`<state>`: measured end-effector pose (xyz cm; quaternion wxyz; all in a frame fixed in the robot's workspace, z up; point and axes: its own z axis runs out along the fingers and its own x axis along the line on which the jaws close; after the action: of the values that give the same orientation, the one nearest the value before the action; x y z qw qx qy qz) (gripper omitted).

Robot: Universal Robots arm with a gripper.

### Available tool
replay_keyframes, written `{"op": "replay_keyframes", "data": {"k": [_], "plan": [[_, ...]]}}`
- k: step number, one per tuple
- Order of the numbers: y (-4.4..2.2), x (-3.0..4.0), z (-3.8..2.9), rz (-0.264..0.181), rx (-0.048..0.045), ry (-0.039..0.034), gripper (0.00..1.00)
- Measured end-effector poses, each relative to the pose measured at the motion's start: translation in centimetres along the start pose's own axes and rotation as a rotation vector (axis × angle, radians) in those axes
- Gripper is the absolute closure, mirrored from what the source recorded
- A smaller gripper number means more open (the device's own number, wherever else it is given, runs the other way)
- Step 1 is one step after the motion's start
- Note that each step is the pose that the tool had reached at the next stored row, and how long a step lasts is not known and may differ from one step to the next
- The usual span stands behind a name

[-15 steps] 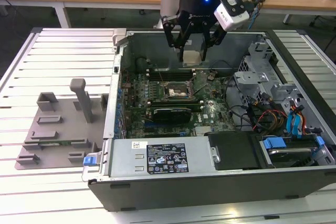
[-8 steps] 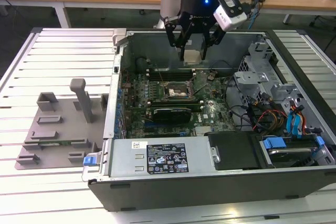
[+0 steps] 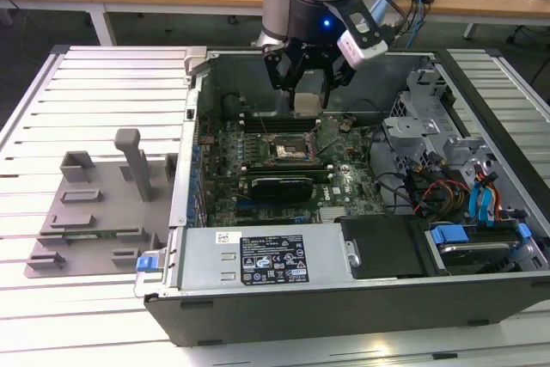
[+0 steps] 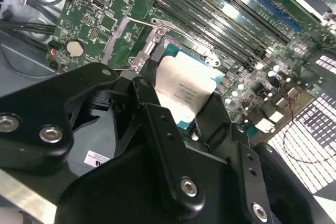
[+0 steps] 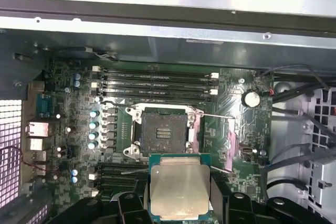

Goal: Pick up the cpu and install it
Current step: 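Pick up the cpu and move it towards the insertion slot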

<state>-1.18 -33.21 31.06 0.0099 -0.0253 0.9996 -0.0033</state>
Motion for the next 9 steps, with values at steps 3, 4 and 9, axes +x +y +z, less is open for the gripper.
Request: {"op": "replay_keyframes", "data": {"k": [3,4,9], "plan": [[0.01,0.01,0.28,0.000,0.0002,0.0000,0.45],[0.02,0.01,0.29,0.000,0.0002,0.0000,0.45],[0.02,0.01,0.29,0.000,0.0002,0.0000,0.45]]}}
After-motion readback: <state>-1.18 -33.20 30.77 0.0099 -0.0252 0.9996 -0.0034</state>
